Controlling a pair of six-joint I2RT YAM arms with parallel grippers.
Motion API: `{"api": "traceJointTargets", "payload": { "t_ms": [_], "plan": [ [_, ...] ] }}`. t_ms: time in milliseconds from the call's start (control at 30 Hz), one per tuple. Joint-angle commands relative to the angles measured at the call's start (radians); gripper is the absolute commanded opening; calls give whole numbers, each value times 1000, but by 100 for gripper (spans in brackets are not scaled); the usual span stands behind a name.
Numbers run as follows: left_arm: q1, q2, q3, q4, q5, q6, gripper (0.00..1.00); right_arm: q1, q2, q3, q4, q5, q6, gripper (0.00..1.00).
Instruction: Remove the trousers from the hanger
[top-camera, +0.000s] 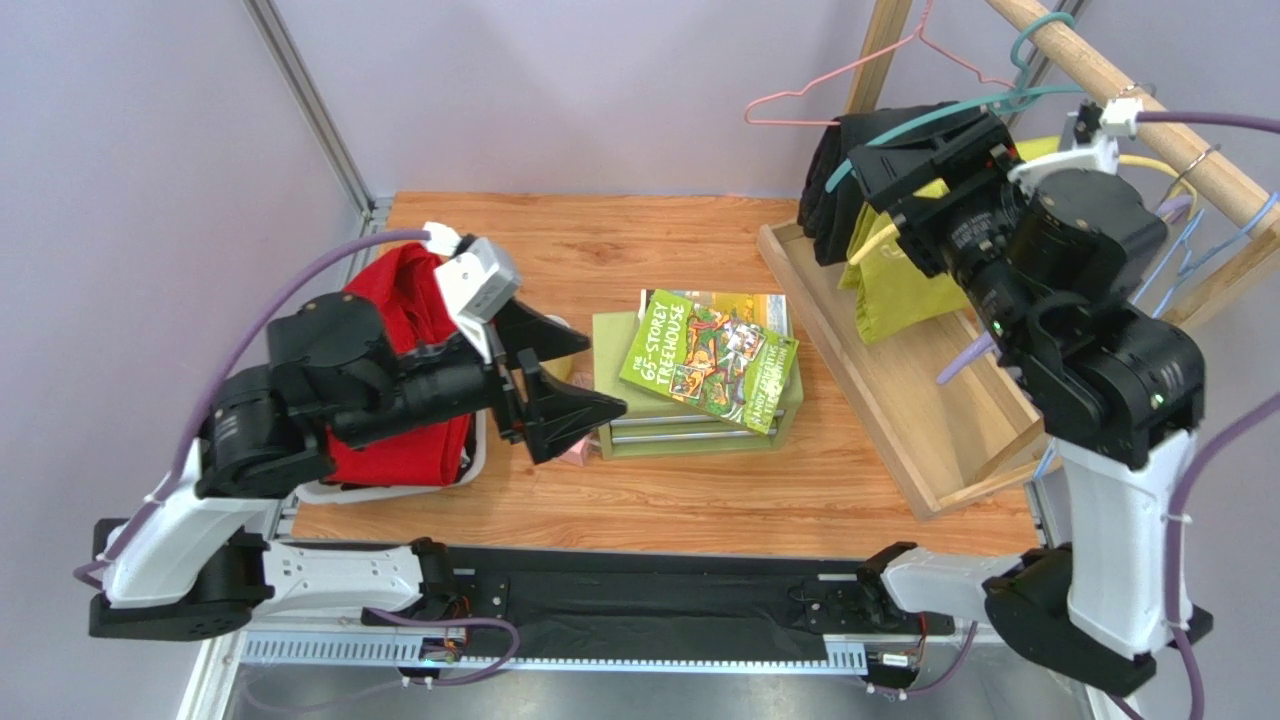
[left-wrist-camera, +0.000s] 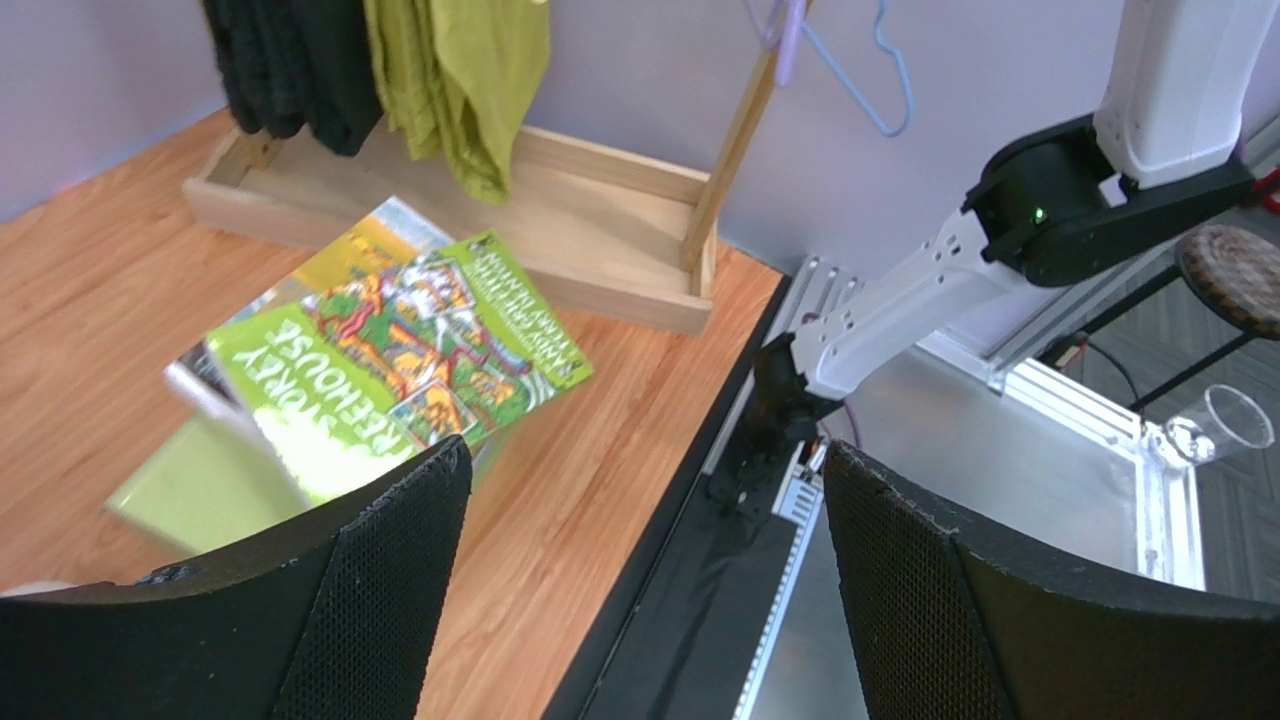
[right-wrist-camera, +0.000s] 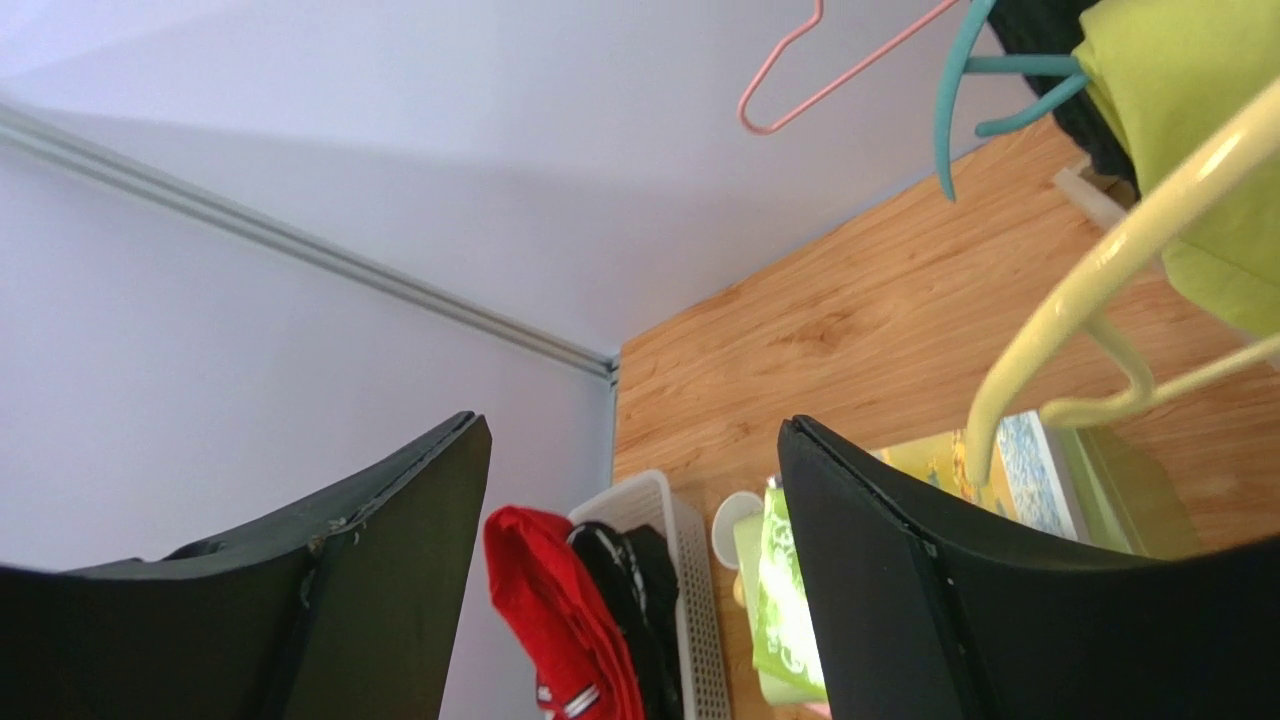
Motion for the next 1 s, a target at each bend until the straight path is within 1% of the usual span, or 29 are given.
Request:
{"api": "traceJointTargets", "payload": {
  "t_ms": [0, 100, 133, 200, 233, 300, 333, 400, 433, 533, 733, 800, 967],
  "plan": [
    [3, -84, 12, -141, -102, 14, 91, 3, 77, 82, 67, 151, -35, 75],
    [5, -139, 13, -196, -144, 17, 91, 5, 146, 125, 71, 253, -25, 67],
    [5, -151, 14, -216, -152, 16, 91, 3, 178, 132, 75, 311, -18, 63],
    [5, -184, 17, -235, -182, 20, 92, 3, 214, 160, 74, 370, 10, 59],
    [3, -190, 20, -250, -192, 26, 92, 3, 232, 172, 69, 425, 16, 59],
    [5, -207, 29, -262, -218, 37, 93, 6, 294, 212, 69, 480, 14, 59],
    [5, -210, 35, -276, -225, 51, 93, 9, 314, 232, 63, 540, 11, 60],
    [5, -208, 53, -293, -239, 62, 93, 10, 386, 296, 48, 589, 8, 62],
    [5, -205, 61, -311, -241, 68, 93, 10, 410, 313, 34, 640, 5, 63],
    [5, -199, 73, -336, -242, 77, 93, 10, 475, 347, 17, 723, 2, 66],
    [5, -217, 53, -344, -253, 74, 93, -1, 524, 318, -11, 817, -2, 67],
    [5, -221, 47, -350, -264, 71, 93, -21, 525, 295, -14, 804, 2, 68],
    [5, -228, 38, -351, -274, 70, 93, -12, 513, 225, -5, 769, -48, 68]
  ]
}}
